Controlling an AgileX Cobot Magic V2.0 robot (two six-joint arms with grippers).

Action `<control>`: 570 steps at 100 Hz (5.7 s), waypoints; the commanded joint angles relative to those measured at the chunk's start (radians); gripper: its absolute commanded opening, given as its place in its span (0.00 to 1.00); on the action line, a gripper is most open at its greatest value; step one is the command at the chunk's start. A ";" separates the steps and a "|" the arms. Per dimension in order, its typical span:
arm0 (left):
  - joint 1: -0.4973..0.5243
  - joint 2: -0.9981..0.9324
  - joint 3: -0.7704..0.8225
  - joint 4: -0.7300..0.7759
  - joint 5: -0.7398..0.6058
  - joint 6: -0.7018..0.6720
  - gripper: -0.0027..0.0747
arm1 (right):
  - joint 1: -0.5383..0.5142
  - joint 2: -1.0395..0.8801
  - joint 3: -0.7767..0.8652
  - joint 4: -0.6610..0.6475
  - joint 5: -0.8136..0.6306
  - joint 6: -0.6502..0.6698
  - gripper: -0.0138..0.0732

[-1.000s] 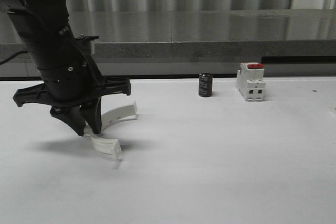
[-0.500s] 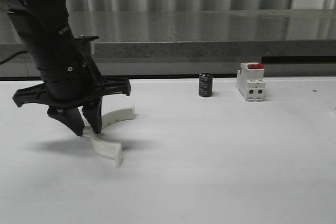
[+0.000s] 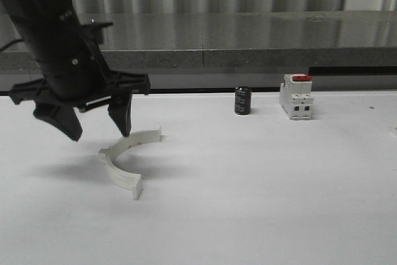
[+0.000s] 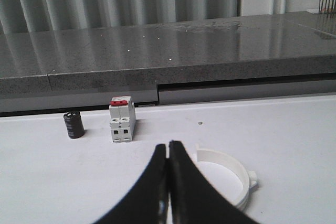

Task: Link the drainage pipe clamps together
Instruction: 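Open the left gripper to release the clamp and withdraw upward, then move the right gripper down and grasp the other white half-ring clamp, then carry the clamp with the right gripper toward the placed half-ring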

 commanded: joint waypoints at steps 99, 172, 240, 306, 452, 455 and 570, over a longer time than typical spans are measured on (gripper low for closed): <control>0.581 -1.089 0.577 -0.622 -0.038 0.909 0.67 | -0.006 -0.014 -0.017 -0.005 -0.106 -0.003 0.08; 0.581 -1.358 0.720 -0.612 -0.040 0.909 0.01 | -0.006 0.296 -0.497 0.037 0.530 -0.003 0.08; 0.581 -1.358 0.720 -0.612 -0.040 0.909 0.01 | -0.006 0.727 -0.737 0.060 0.770 -0.004 0.73; 0.581 -1.358 0.720 -0.612 -0.040 0.909 0.01 | -0.085 1.390 -1.127 0.060 0.677 -0.163 0.75; 0.581 -1.358 0.720 -0.612 -0.040 0.909 0.01 | -0.309 1.837 -1.190 0.247 0.582 -0.482 0.22; 0.581 -1.358 0.720 -0.612 -0.040 0.909 0.01 | -0.309 1.837 -1.190 0.247 0.591 -0.482 0.22; 0.581 -1.358 0.720 -0.612 -0.040 0.909 0.01 | 0.600 1.831 -1.407 -0.258 0.721 0.716 0.23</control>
